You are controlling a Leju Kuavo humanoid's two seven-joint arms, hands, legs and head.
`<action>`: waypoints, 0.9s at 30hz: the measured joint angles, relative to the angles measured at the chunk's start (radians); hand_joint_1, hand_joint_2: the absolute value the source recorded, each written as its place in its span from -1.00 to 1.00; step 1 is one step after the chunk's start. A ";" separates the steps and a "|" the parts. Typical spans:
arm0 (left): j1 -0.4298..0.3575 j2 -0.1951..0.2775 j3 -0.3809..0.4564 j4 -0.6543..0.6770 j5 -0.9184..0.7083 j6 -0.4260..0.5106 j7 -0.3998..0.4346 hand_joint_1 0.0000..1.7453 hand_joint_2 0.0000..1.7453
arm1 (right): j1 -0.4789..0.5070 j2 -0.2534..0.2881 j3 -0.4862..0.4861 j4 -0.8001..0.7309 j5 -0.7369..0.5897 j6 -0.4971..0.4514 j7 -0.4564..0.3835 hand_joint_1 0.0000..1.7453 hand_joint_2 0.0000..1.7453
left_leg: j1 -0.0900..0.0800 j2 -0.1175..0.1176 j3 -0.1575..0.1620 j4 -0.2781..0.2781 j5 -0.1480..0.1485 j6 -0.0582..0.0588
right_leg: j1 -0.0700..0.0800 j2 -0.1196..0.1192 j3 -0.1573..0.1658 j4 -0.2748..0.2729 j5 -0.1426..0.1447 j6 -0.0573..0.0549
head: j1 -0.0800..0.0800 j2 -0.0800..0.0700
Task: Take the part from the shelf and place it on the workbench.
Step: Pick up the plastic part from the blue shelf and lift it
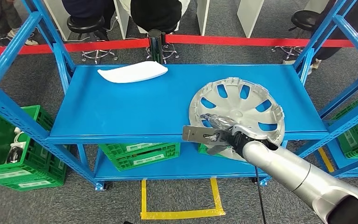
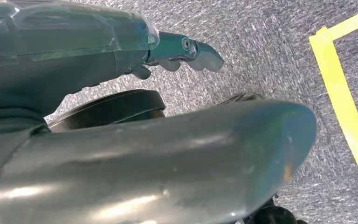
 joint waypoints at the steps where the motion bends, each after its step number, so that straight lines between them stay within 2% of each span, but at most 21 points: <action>1: 0.000 0.000 0.000 0.000 0.000 -0.001 0.001 -1.00 -1.00 | -0.003 -0.003 0.005 0.005 0.002 0.004 0.002 -1.00 1.00 | 0.000 -0.001 0.000 0.000 0.000 0.000 | 0.000 0.000 0.000 0.000 0.000 0.000 | 0.000 0.000; 9: 0.001 0.000 0.000 0.000 0.000 -0.005 0.004 -1.00 -1.00 | -0.015 -0.019 0.026 0.050 0.016 0.036 0.004 -1.00 1.00 | 0.000 -0.006 0.000 0.000 0.000 0.000 | 0.000 -0.002 0.000 0.000 0.000 0.000 | 0.000 0.000; 27: 0.003 0.000 0.000 0.000 0.001 -0.006 0.003 -1.00 -1.00 | -0.024 -0.036 0.007 0.135 0.058 0.067 0.005 -1.00 1.00 | 0.000 -0.007 0.000 0.000 0.001 0.000 | 0.000 -0.003 0.000 0.000 0.000 0.000 | -0.001 0.000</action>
